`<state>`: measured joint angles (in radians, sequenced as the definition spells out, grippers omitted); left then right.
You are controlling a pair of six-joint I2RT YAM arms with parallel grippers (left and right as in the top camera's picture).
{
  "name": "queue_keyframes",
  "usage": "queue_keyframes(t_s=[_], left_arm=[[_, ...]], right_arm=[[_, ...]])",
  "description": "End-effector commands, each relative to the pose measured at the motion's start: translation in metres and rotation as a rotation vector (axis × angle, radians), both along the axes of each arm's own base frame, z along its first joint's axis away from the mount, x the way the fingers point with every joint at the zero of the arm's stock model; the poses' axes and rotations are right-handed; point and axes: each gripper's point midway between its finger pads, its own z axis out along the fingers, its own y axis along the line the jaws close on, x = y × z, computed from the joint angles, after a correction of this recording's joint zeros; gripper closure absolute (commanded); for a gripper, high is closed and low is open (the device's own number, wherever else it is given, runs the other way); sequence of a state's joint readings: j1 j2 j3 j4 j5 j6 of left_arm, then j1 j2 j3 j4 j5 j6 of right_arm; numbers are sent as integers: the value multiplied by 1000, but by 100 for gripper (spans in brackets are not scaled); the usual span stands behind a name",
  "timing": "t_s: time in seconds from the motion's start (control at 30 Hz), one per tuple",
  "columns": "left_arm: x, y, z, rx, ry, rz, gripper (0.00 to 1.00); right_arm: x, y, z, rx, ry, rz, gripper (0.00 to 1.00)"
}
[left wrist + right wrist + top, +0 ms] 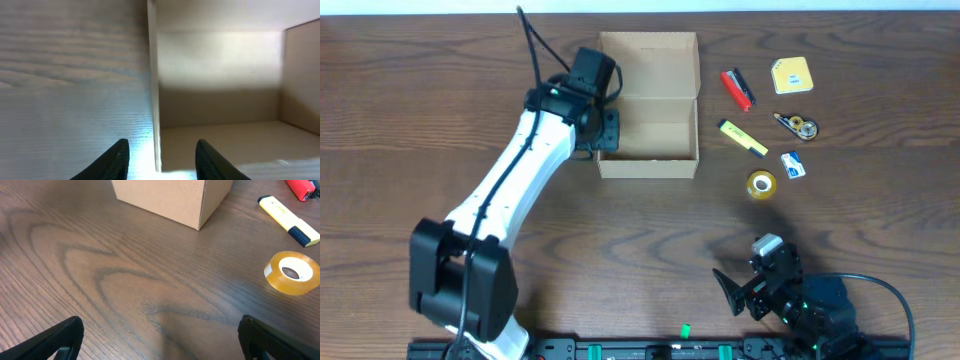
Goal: Pack container
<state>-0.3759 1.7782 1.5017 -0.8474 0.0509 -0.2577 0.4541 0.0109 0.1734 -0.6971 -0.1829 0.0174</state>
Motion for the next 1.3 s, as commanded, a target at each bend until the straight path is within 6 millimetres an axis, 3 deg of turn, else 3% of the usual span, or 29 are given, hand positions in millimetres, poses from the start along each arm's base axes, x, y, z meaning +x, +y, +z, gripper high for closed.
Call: queue_keyframes(t_s=[0.0,0.2,0.3,0.47,0.67,0.77,1.0,1.1,1.13,1.27], left_arm=[[3,3,49,4,-106,-36,55],[-17,11,101,24,-218,-154,52],[-37,8,132,5,-293,-278,48],[-74,5,164,4,-378,-505,37],[-121,16,162,63,-320,-698,35],[-134,15,158,44,-283,-747,35],[-134,14,162,45,-299,-763,28],[-133,13,165,46,-312,-763,14],[-132,13,166,46,-313,-762,2],[-131,14,166,51,-314,-760,5]], right_arm=[[-1,1,-5,-13,2,13,1],[-2,1,-4,-13,2,13,1],[-2,1,-4,-13,2,13,1],[-2,1,-4,-13,2,13,1],[-2,1,-4,-13,2,13,1],[-1,1,-5,-13,2,12,1],[-1,1,-5,-13,2,12,1],[-2,1,-4,-13,2,13,1],[-2,1,-4,-13,2,13,1],[-1,1,-5,-13,2,12,1]])
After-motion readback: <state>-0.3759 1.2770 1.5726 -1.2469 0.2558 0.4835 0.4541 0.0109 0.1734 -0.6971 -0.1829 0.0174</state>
